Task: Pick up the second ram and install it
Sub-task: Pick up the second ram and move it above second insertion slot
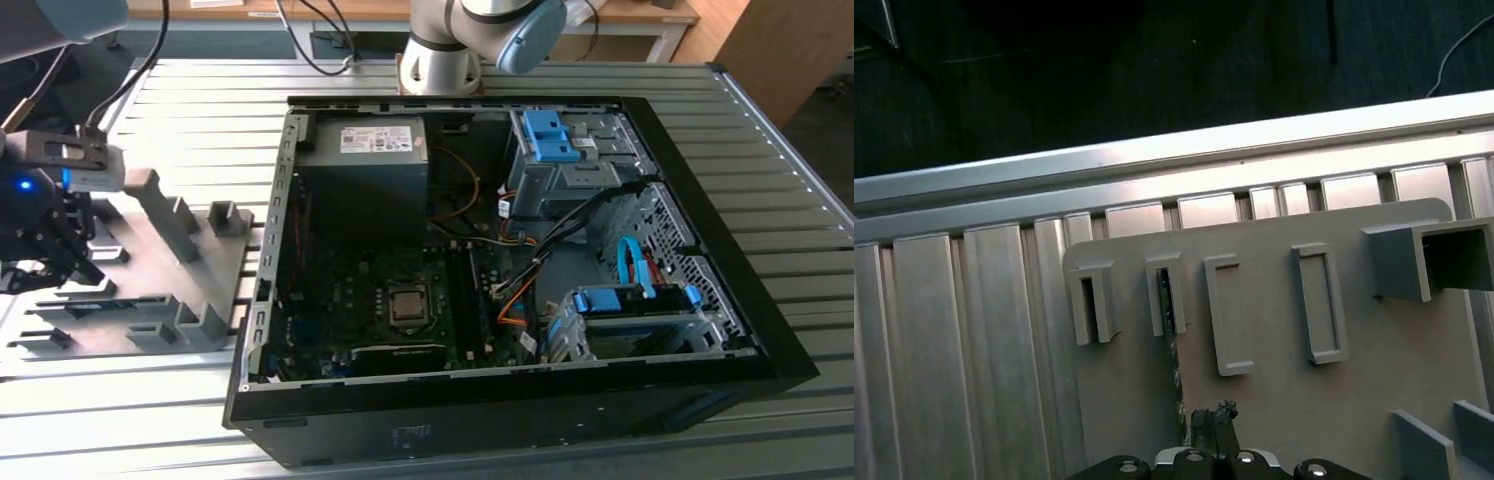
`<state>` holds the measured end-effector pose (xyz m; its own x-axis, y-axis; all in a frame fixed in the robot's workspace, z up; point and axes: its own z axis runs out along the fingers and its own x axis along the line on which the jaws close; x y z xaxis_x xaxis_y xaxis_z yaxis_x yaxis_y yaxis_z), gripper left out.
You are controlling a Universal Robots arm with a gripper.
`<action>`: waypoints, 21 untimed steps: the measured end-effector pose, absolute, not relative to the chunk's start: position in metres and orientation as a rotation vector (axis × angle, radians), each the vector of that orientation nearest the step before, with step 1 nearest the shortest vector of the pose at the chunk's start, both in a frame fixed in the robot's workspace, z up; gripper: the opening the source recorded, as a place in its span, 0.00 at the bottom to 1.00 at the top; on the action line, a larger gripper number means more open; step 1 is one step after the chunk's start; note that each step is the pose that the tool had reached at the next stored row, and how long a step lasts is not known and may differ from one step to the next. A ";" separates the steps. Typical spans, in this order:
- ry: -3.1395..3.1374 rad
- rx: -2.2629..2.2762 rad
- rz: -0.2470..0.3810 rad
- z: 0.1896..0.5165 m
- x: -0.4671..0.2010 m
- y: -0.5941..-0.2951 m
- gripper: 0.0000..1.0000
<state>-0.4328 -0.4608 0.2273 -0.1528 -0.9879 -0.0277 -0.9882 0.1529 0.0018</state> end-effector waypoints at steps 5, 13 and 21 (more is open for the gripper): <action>2.341 -2.065 0.031 0.227 -0.433 -0.461 0.10; 2.291 -2.121 0.031 0.227 -0.433 -0.461 0.10; 2.231 -2.186 0.032 0.227 -0.433 -0.461 0.10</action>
<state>-0.4328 -0.4608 0.2272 -0.0204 -0.9994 -0.0278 -0.9998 0.0204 0.0017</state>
